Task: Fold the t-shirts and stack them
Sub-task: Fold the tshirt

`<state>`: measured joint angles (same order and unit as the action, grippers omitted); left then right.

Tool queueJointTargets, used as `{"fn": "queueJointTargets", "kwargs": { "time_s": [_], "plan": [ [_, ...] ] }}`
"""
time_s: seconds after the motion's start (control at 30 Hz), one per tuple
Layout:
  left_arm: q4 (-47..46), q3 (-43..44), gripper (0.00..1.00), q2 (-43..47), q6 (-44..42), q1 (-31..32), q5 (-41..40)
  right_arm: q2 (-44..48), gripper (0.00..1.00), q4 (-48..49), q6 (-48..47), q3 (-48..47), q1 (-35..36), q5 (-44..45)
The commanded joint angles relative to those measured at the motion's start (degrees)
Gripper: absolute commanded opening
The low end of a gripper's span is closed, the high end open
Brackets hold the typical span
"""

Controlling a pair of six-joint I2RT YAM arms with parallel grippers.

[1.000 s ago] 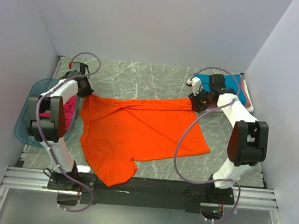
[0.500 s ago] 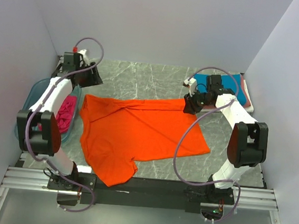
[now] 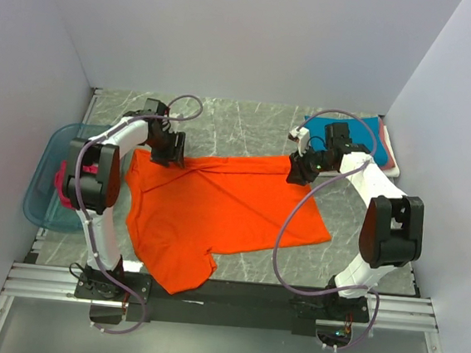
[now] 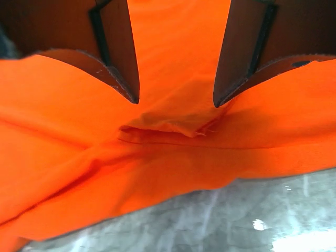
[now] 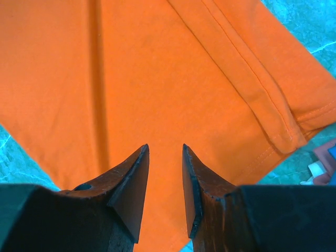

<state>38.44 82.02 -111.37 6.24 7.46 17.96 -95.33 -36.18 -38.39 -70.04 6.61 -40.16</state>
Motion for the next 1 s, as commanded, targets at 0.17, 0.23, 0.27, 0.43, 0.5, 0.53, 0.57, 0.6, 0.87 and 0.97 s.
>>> {"fn": "queueJointTargets", "kwargs": {
  "time_s": [0.17,0.23,0.27,0.43,0.5,0.53,0.57,0.6,0.87,0.97],
  "plan": [
    [0.33,2.97,0.64,-1.57,-2.46,0.89,-5.65,2.61,0.39,0.85,0.34,0.96,-0.2,-2.55],
    [0.76,3.67,0.64,-1.92,-2.72,0.97,-6.09,2.6,0.39,0.68,0.25,1.05,-0.37,-2.55],
    [0.85,3.94,0.64,-2.27,-2.9,0.89,-6.18,2.6,0.39,0.68,0.25,1.05,-0.46,-2.64],
    [1.47,4.12,0.55,-3.5,-3.08,0.97,-5.21,2.78,0.39,0.41,0.25,1.05,-0.55,-3.17],
    [1.47,3.68,0.52,-3.41,-3.16,1.15,-4.86,2.87,0.39,0.33,0.16,1.05,-0.72,-3.34],
    [1.47,3.59,0.5,-3.33,-3.08,1.24,-5.03,2.96,0.39,0.41,0.16,0.96,-0.72,-3.43],
    [1.47,3.59,0.48,-3.15,-3.08,1.32,-5.04,2.87,0.39,0.24,0.16,0.96,-0.81,-3.52],
    [1.47,3.5,0.47,-2.8,-2.99,1.41,-5.12,2.87,0.39,0.24,0.16,0.87,-0.81,-3.61],
    [1.73,2.71,0.01,-0.43,-2.29,1.85,-5.56,3.22,0.39,-0.2,-0.02,0.78,-1.42,-4.31],
    [1.29,1.13,0.0,1.5,-1.76,2.29,-4.34,3.31,0.39,-0.38,-0.1,0.69,-1.69,-4.75]
  ]
}}
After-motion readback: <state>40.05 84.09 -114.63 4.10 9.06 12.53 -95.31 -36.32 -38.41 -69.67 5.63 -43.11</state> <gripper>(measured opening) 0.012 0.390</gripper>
